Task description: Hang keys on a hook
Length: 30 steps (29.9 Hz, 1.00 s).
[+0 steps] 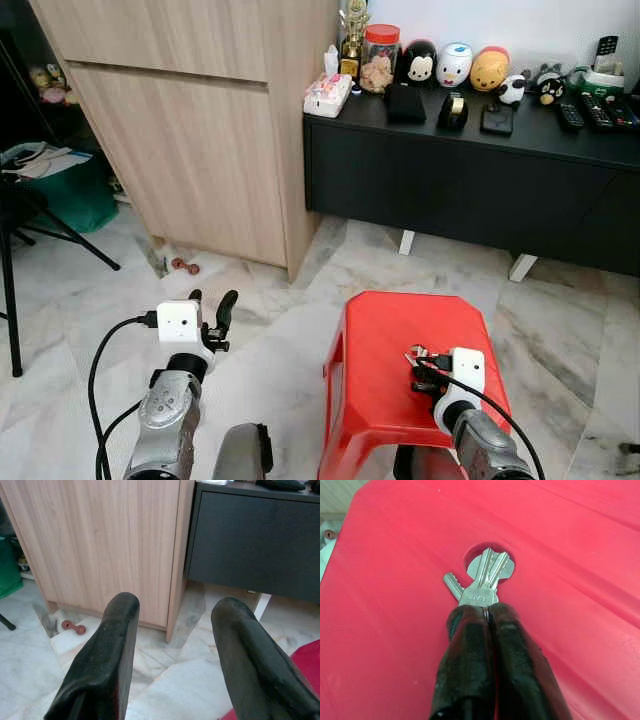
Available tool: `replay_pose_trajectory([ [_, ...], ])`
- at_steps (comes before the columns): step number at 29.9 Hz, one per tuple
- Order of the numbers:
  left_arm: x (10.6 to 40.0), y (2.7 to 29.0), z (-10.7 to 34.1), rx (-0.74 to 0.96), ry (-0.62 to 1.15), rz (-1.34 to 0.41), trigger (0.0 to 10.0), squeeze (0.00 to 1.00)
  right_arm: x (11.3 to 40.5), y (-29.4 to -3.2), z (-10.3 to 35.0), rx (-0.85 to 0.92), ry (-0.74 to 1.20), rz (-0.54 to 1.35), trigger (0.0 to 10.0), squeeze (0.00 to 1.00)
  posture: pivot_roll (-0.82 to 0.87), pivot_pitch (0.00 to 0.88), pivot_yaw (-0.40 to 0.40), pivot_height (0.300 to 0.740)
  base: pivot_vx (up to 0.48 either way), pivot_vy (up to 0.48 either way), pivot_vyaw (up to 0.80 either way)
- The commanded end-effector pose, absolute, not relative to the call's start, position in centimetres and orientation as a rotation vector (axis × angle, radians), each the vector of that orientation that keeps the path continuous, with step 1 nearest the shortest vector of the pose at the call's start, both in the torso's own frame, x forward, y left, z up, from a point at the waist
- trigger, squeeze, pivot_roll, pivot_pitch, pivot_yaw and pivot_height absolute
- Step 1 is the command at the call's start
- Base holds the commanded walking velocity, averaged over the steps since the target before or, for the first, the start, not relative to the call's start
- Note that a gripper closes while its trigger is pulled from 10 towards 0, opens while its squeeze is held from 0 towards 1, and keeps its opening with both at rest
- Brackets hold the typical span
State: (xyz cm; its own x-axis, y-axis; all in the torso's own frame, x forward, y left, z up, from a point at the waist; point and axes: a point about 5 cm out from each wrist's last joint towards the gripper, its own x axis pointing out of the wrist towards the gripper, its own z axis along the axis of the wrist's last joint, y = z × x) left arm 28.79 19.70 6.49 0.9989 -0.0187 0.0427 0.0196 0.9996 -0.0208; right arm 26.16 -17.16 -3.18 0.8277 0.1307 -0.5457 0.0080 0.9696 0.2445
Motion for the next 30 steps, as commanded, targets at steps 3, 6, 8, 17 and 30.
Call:
replay_pose_trajectory([
  [3, 29.0, 19.6, 6.2, -0.004, -0.017, -0.036, 10.0, 0.0, 26.3, -17.3, -3.1, 0.231, 0.59, 0.049, 0.0, 0.0, 0.19, 0.046, -0.029, 0.588, 0.0, 0.0, 0.0],
  [6, 29.1, 19.4, 6.2, 0.0, -0.016, -0.04, 10.0, 0.0, 27.0, -17.5, -2.4, 0.227, 0.538, 0.036, 0.0, 0.0, 0.19, 0.044, -0.029, 0.588, 0.0, 0.0, 0.0],
  [8, 29.2, 19.4, 6.2, 0.001, -0.016, -0.041, 10.0, 0.0, 27.7, -17.7, -1.6, 0.224, 0.48, 0.023, 0.0, 0.0, 0.18, 0.042, -0.03, 0.588, 0.0, 0.0, 0.0],
  [17, 29.3, 19.2, 6.1, -0.002, -0.012, -0.038, 10.0, 0.0, 29.7, -18.2, 1.3, 0.173, 0.281, -0.019, 0.0, 0.0, 0.17, 0.034, -0.034, 0.588, 0.0, 0.0, 0.0],
  [30, 27.7, 20.3, 2.9, -0.009, 0.125, 0.022, 10.0, 0.0, 30.5, -17.5, 3.6, 0.16, 0.084, -0.005, 10.0, 0.0, 0.16, 0.026, -0.041, 0.588, 0.0, 0.0, 0.0],
])
